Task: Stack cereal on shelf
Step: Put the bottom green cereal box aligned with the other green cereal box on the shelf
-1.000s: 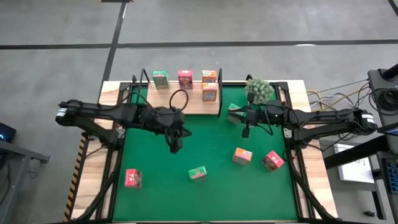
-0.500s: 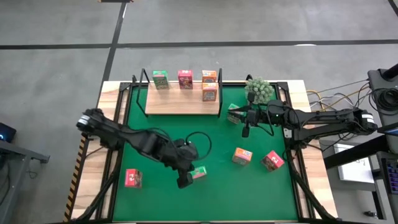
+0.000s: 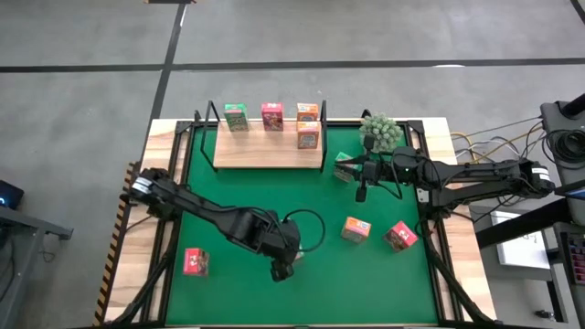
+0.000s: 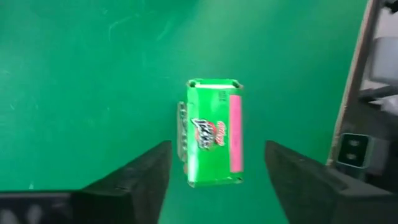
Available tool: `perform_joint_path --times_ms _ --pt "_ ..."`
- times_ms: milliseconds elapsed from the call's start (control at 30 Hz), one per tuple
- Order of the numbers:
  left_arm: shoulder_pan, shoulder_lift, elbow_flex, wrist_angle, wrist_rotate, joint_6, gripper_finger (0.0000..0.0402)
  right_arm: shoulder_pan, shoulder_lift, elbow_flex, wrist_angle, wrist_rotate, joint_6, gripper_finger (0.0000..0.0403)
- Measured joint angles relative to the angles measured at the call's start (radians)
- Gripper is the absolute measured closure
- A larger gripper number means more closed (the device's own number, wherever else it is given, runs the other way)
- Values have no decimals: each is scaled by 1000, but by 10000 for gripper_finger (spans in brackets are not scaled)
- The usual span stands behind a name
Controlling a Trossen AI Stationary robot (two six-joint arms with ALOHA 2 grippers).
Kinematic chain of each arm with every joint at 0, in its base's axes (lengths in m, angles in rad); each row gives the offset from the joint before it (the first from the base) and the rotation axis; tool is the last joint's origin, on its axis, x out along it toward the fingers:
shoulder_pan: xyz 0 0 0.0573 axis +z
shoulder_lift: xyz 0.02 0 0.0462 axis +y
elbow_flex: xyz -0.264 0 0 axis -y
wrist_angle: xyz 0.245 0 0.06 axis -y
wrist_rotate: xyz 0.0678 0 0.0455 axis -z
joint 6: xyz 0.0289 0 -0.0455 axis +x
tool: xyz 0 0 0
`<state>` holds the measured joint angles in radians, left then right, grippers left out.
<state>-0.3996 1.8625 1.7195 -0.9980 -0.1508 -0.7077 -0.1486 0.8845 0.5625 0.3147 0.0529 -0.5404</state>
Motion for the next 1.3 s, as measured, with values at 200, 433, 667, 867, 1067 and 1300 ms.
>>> perform_joint_path --times_ms 200,433,667,867,1067,1300 --pt "-7 1 -10 -15 -97 89 97 0 0 0 -1 0 0 385" --pt "-16 2 -45 41 -101 102 95 0 0 0 0 0 -2 385" --pt "-21 2 -62 76 -94 83 95 0 0 0 7 0 -20 385" --pt "-26 2 -132 177 -56 35 96 0 0 0 13 0 -33 385" --pt "-27 2 -189 265 -50 2 108 0 0 0 13 0 -36 385" --pt "-39 2 -246 337 -86 -22 116 0 0 0 12 0 -29 385"
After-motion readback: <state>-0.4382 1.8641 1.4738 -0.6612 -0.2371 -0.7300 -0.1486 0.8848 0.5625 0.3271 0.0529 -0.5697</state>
